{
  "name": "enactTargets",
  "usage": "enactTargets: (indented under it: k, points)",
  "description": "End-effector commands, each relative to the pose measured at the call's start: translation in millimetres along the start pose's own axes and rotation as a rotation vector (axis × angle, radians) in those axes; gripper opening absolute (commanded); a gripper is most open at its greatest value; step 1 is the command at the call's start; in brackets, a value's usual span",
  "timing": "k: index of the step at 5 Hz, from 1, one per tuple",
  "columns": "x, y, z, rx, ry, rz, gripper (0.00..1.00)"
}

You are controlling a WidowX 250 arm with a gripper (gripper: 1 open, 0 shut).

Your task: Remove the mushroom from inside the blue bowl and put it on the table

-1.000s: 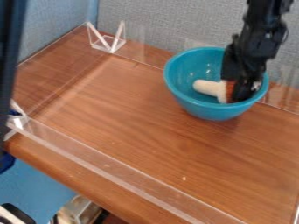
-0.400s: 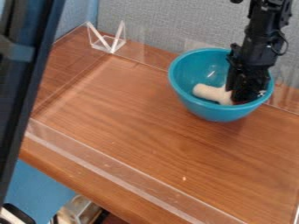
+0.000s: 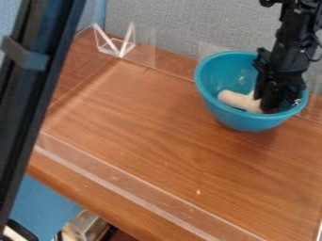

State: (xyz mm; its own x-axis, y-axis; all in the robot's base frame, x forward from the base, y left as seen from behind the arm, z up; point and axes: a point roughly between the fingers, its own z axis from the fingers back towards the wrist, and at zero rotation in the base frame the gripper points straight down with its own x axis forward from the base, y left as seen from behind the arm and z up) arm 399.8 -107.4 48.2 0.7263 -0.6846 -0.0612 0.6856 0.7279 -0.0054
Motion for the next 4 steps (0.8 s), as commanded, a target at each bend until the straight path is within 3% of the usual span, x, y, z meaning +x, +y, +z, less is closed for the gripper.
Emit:
enactTargets:
  k: [1,2,4]
  points:
    - [2.5,-5.0,7.0,0.006,-0.019,-0.035,0.00]
    - [-4.1,5.3,7.9,0.011,-0.018,-0.046,0.00]
    - [5.0,7.9,-6.4,0.027,-0.016,-0.140,0.00]
